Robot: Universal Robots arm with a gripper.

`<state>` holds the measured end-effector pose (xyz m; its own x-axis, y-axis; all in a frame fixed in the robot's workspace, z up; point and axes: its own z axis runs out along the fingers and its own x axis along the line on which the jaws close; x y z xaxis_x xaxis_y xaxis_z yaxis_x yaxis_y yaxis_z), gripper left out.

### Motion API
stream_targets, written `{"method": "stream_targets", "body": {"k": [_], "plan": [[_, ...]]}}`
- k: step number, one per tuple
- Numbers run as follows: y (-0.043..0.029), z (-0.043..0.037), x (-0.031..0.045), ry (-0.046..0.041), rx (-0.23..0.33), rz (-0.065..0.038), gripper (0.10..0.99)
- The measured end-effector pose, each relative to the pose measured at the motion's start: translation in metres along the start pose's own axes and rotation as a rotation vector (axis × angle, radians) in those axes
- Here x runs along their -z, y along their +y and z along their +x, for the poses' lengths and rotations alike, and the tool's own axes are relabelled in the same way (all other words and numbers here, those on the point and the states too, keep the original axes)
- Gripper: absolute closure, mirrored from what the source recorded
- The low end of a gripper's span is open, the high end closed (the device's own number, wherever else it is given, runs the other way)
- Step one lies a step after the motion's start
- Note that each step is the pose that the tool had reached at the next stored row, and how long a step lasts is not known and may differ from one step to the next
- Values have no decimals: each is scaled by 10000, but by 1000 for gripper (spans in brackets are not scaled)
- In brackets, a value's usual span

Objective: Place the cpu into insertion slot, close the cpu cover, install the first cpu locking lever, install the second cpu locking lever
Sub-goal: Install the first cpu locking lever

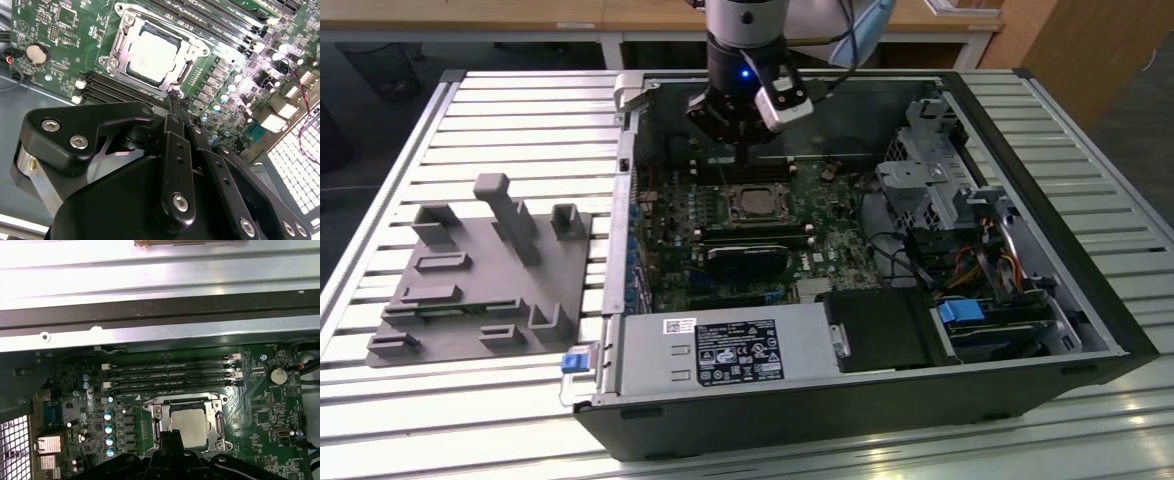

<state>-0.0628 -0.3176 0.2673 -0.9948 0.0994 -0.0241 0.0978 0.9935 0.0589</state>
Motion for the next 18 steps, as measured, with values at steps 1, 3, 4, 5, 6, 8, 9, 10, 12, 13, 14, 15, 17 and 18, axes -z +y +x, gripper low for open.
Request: {"method": "stream_targets", "body": {"k": [1,3,4,5,6,8,9,10,12,13,14,15,17,18], "plan": [[0,6,0,-2,0,0,976],[-2,20,0,-5,1,0,976],[-3,29,1,-7,1,0,976],[-4,37,1,-7,1,0,976],[-4,44,1,-8,1,0,976],[-5,54,2,-8,1,0,976],[-6,64,2,-8,1,0,976],[-6,68,2,-9,1,-1,976],[-7,74,2,-9,1,-1,976],[-7,78,2,-8,0,0,976],[-8,81,2,-9,1,-1,976],[-8,85,2,-10,1,-1,976],[-11,109,3,-11,0,0,976],[-13,132,4,-13,1,0,976]]}}
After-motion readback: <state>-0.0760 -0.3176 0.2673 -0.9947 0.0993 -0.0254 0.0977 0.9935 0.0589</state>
